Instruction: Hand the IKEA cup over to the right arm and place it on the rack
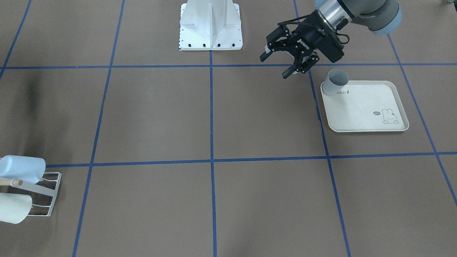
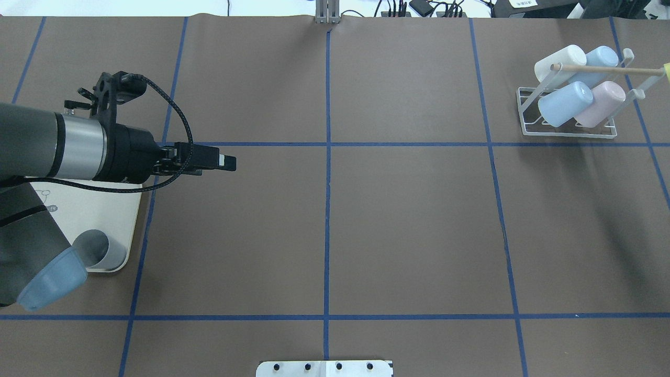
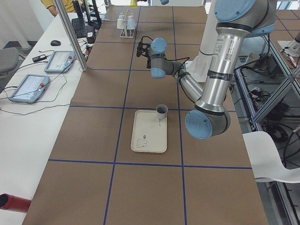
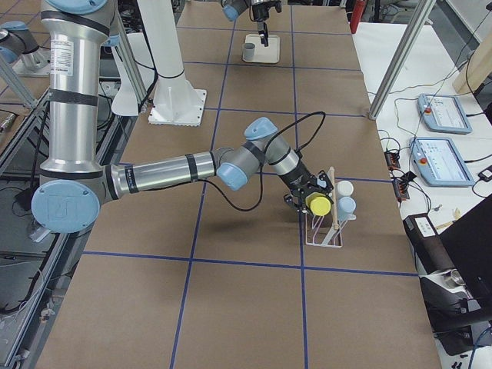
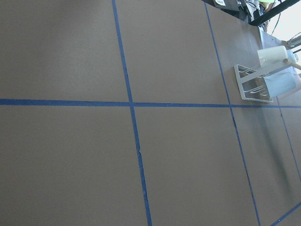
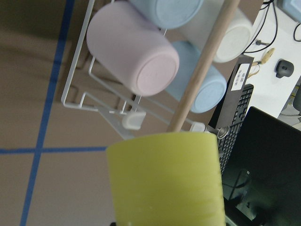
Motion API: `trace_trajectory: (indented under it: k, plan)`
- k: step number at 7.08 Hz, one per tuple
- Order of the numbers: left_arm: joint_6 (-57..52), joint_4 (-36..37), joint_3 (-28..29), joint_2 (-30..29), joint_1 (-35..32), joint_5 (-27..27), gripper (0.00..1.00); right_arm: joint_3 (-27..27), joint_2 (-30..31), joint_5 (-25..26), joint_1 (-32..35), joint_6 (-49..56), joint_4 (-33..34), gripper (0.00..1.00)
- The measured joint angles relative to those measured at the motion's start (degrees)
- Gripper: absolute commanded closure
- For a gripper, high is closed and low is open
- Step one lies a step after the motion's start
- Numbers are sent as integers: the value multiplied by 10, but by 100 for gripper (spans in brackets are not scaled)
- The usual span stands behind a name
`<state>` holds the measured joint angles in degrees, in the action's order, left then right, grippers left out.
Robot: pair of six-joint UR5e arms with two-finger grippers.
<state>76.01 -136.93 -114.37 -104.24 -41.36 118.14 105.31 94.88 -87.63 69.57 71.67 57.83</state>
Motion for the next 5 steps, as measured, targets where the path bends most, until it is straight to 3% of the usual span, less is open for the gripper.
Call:
trace_trajectory:
  k: [3,5]
  plan:
    - [0,0,1,0,2,0,0,-19,-8,120,-52,106,21,100]
    - [0,0,1,0,3,1,0,-29,-14,155,-80,133,22,100]
